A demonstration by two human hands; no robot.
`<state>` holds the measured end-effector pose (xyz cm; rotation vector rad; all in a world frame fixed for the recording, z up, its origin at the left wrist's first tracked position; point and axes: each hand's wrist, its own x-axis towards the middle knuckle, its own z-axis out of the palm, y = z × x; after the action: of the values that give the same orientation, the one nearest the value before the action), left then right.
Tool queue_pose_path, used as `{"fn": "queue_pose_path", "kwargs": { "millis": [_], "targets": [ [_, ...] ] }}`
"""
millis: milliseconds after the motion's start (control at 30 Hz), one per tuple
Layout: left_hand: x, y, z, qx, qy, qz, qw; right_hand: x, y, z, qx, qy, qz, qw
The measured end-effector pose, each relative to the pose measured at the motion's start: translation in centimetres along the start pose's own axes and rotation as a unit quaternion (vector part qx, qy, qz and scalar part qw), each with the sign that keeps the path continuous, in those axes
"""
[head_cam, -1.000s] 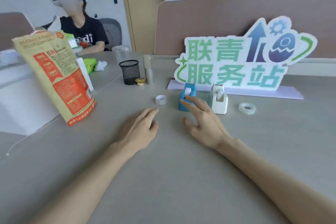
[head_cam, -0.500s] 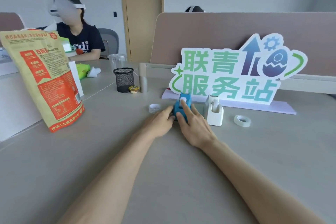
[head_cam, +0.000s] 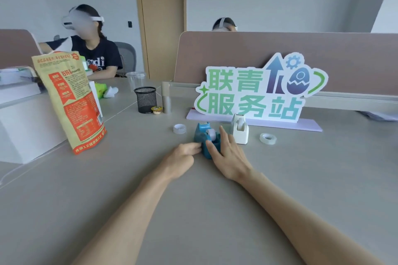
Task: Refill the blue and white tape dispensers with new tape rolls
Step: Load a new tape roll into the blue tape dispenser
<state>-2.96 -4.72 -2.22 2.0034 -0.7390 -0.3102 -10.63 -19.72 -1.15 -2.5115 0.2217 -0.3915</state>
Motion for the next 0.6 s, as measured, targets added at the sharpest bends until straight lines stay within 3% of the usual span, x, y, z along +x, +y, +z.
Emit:
{"fn": "queue_pose_path", "kwargs": {
  "millis": [167, 300, 367, 500, 600],
  "targets": [
    [-4.2, 0.8, 0.0, 0.016, -0.004, 0.025, 1.000, -2.6, -0.4, -0.6, 0.006, 0.060, 0.021, 0.998],
    [-4.0, 0.4, -0.2, -0.053, 0.198, 0.012, 0.979, -2.8, 0.1, -1.0, 0.055, 0.038, -0.004, 0.998],
    [-3.5, -0.1, -0.6, -0.111, 0.239, 0.009, 0.965, -2.4, 0.4, -1.2, 0.107, -0.002, -0.016, 0.994],
    [-2.5, -1.1, -1.0, -0.107, 0.067, 0.033, 0.991, -1.6, 0.7, -1.7, 0.134, -0.055, -0.060, 0.988],
    [-1.3, -1.5, -1.4, -0.111, 0.023, 0.017, 0.993, -0.9, 1.1, -1.9, 0.139, -0.082, -0.071, 0.984]
  ]
}}
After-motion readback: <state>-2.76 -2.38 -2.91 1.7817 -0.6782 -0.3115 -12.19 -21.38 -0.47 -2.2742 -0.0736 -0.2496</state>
